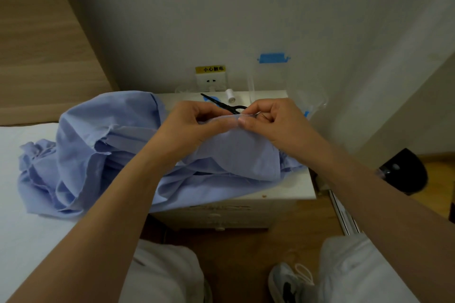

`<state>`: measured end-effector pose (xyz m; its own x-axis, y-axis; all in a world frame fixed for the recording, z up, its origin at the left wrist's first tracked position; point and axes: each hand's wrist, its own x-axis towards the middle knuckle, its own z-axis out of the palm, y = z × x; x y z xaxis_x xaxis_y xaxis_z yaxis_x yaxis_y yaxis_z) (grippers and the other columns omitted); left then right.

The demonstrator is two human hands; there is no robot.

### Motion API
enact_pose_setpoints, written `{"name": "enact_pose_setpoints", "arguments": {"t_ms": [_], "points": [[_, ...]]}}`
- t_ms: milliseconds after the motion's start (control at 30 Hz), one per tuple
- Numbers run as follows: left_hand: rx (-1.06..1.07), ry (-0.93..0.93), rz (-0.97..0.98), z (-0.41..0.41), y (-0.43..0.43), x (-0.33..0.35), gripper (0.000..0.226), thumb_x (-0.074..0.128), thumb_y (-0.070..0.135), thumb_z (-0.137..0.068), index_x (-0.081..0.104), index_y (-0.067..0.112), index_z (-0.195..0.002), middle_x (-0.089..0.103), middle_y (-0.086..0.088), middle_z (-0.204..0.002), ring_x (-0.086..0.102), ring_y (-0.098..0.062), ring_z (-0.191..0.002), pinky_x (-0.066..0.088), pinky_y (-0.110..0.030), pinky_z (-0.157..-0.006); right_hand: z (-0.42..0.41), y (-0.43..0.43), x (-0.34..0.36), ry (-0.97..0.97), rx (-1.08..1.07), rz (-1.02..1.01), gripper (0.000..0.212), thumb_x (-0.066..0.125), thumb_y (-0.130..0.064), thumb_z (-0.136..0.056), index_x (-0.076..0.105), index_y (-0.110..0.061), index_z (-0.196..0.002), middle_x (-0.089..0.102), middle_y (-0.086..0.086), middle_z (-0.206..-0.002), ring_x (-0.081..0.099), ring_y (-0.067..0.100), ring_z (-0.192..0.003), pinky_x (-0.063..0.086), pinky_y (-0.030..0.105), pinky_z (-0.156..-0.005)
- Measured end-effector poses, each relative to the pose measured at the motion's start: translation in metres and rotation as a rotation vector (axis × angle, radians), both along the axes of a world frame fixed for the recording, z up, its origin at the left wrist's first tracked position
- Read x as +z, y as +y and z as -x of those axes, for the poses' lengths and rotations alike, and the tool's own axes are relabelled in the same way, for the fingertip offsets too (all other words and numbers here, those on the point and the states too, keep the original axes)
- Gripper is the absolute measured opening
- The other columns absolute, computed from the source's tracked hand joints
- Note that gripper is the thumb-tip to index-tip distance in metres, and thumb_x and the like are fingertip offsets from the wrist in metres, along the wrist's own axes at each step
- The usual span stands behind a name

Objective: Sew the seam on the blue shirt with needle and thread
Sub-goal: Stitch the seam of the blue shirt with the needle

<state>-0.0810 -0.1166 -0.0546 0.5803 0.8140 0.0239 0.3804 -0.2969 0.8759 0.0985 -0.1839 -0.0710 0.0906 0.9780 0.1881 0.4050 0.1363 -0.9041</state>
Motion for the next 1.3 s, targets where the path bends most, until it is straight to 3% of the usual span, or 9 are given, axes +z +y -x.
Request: {"name": "enact_pose_setpoints", "arguments": {"t_ms": [167,367,433,600,833,933,1000,1100,1300], "points": [[0.045,-0.045,0.012,0.000,0.001,-0.002,0.010,0.068,0.022,-0.085,0.075,0.014,-0.085,0.074,-0.001,-0.082,0.068,-0.014,-0.084,0.056,-0.027,-0.076,0.000,0.000,0.000,0.031,0.005,0.015,0.007,0.067,-0.021,-0.090,0.070,-0.019,-0.083,0.029,-0.011,-0.041,0.028,0.004,-0.043,0.033,0.017,-0.053],[0.022,-0.064,0.062,0.000,0.000,-0.001,0.010,0.069,0.020,-0.085,0.075,0.014,-0.091,0.074,0.001,-0.087,0.069,-0.010,-0.086,0.058,-0.025,-0.078,0.000,-0.001,-0.002,0.000,-0.004,0.035,0.006,0.066,-0.019,-0.090,0.066,-0.022,-0.085,0.033,-0.010,-0.041,0.034,0.005,-0.045,0.043,0.024,-0.063],[0.023,-0.058,0.065,-0.001,0.000,-0.001,0.010,0.069,0.019,-0.085,0.075,0.014,-0.092,0.074,0.001,-0.088,0.069,-0.010,-0.086,0.058,-0.025,-0.078,0.000,-0.003,0.000,0.001,-0.001,0.048,0.002,0.065,-0.016,-0.091,0.065,-0.018,-0.092,0.035,-0.010,-0.041,0.035,0.005,-0.044,0.042,0.016,-0.057],[0.042,-0.078,0.073,0.000,0.001,0.001,0.008,0.068,0.017,-0.087,0.074,0.021,-0.086,0.074,0.005,-0.080,0.069,-0.006,-0.080,0.053,-0.015,-0.069,-0.004,-0.004,0.000,0.127,-0.008,0.130,0.029,0.041,0.001,-0.093,0.053,-0.020,-0.109,0.041,-0.007,-0.053,0.036,0.005,-0.049,0.033,0.018,-0.051],[0.028,-0.091,0.114,-0.001,-0.001,0.003,0.011,0.065,0.014,-0.089,0.074,0.021,-0.088,0.075,0.003,-0.083,0.069,-0.006,-0.080,0.052,-0.014,-0.068,-0.007,-0.009,0.002,-0.041,0.060,-0.057,0.014,0.055,-0.005,-0.096,0.066,-0.011,-0.101,0.072,-0.001,-0.071,0.061,0.002,-0.064,0.046,0.012,-0.067],[0.046,-0.097,0.134,-0.002,-0.002,0.003,0.009,0.066,0.015,-0.088,0.075,0.018,-0.087,0.074,0.000,-0.083,0.068,-0.008,-0.079,0.053,-0.016,-0.067,-0.009,-0.011,0.001,-0.110,0.008,-0.133,0.014,0.061,-0.006,-0.093,0.073,-0.011,-0.096,0.062,0.006,-0.052,0.062,0.011,-0.054,0.051,0.016,-0.069],[0.050,-0.086,0.131,-0.002,-0.001,0.003,0.009,0.066,0.016,-0.088,0.075,0.018,-0.087,0.074,-0.001,-0.084,0.068,-0.008,-0.080,0.054,-0.017,-0.068,-0.009,-0.011,0.000,-0.143,0.007,-0.142,0.016,0.061,-0.006,-0.092,0.075,-0.013,-0.097,0.044,0.008,-0.042,0.046,0.019,-0.040,0.048,0.020,-0.057],[0.044,-0.084,0.131,-0.002,-0.003,0.005,0.010,0.066,0.017,-0.088,0.075,0.020,-0.085,0.074,0.001,-0.083,0.067,-0.006,-0.078,0.053,-0.015,-0.067,-0.011,-0.011,-0.001,-0.150,0.018,-0.149,0.019,0.060,-0.006,-0.093,0.075,-0.015,-0.100,0.031,-0.004,-0.040,0.029,0.010,-0.039,0.038,0.019,-0.052],[0.054,-0.091,0.139,-0.003,-0.006,0.008,0.010,0.065,0.015,-0.088,0.074,0.018,-0.084,0.072,0.005,-0.076,0.065,0.000,-0.071,0.049,-0.010,-0.061,-0.012,-0.010,-0.003,-0.136,0.029,-0.134,0.023,0.059,-0.004,-0.093,0.074,-0.016,-0.104,0.028,-0.009,-0.039,0.025,0.008,-0.039,0.033,0.019,-0.049]]}}
